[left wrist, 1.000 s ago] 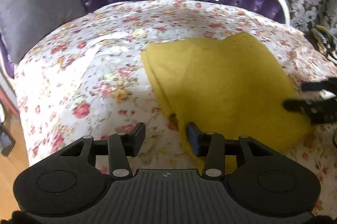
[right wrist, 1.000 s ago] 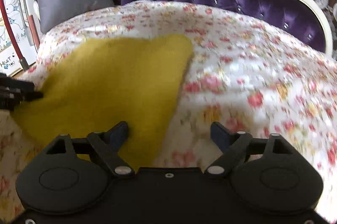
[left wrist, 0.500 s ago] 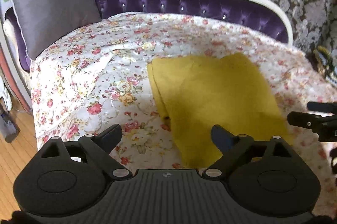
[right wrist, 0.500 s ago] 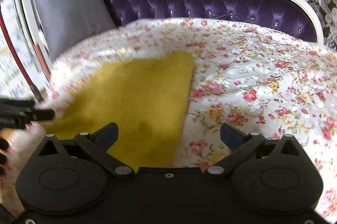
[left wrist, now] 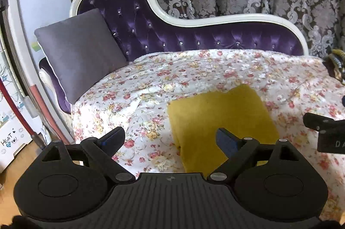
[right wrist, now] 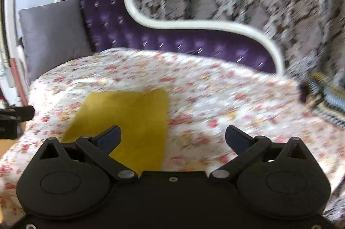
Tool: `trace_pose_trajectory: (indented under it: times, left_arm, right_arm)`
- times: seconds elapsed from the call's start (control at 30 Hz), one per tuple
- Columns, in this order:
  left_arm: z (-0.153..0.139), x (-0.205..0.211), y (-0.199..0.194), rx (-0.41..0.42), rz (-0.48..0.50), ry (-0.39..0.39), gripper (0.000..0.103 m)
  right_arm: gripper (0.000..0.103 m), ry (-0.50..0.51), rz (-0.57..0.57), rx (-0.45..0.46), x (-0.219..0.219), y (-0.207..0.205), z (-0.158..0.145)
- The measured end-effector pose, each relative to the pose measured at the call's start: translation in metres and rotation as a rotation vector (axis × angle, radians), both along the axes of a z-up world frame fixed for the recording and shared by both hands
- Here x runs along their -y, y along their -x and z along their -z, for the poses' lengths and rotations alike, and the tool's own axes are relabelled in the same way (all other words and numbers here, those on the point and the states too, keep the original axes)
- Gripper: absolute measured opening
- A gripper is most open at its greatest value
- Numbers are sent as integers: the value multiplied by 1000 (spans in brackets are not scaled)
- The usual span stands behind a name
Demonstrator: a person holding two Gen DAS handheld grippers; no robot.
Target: Fold small clothes
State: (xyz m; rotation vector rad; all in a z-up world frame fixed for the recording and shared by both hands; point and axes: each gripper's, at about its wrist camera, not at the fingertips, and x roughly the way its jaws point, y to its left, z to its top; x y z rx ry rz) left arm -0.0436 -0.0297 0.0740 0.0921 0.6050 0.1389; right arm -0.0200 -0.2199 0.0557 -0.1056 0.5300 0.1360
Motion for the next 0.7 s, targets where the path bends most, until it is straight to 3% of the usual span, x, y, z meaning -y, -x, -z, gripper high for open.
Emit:
trace_pose_trajectory:
  times: [0.17,0.47,0.7]
  left_arm:
    - [4,2,-1,-76,63,113,91]
    - [25,15,13,-118,45,71,90]
    - [33,11,21,-131,0,82,90]
  right_arm:
    - [102,-77,-33,-28,7,7,-7]
    - [102,-81,-63,-28,3,26,-9]
    - [102,-110,-60,-48,10,36,-6]
